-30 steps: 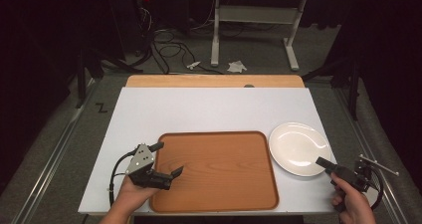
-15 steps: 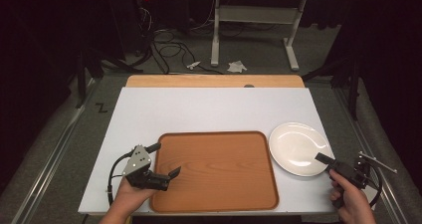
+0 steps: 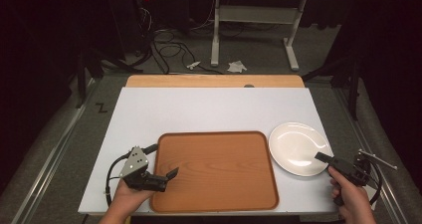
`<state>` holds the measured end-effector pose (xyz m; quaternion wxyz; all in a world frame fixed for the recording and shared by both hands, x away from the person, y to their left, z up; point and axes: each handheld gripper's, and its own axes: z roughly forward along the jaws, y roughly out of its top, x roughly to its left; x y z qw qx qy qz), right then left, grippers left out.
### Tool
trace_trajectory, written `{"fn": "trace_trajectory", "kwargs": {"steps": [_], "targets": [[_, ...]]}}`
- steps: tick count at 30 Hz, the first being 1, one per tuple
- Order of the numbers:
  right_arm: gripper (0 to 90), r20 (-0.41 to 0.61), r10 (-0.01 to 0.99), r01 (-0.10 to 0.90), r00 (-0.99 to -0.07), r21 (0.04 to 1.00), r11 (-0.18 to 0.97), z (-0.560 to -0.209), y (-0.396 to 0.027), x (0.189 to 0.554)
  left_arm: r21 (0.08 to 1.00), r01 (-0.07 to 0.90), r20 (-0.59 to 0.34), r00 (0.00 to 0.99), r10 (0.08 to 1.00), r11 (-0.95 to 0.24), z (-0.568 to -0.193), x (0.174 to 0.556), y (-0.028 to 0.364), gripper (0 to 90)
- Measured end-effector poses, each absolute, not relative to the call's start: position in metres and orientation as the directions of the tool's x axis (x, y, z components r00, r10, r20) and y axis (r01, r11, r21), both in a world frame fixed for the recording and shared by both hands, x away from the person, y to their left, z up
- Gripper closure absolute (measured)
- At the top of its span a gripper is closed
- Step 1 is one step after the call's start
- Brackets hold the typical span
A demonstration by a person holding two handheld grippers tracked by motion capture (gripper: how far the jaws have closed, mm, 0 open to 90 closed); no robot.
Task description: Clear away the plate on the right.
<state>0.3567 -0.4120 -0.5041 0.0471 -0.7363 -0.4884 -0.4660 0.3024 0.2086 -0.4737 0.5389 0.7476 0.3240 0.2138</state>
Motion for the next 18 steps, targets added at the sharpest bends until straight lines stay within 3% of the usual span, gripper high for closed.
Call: {"fn": "trace_trajectory", "kwargs": {"steps": [7,18], "targets": [[40.4,0.722,0.686,0.75,0.09,0.404,-0.524,-0.5069,-0.4136,0.3549,0.945,0.253,-0.031,0.698,0.715,-0.206,-0.4735,0.3021,0.2088,0.2],[48.0,0.742,0.664,0.752,0.092,0.385,-0.535,-0.51,-0.4192,0.3543,0.947,0.256,-0.04,0.693,0.719,-0.194,-0.4735,0.302,0.2098,0.2]]}}
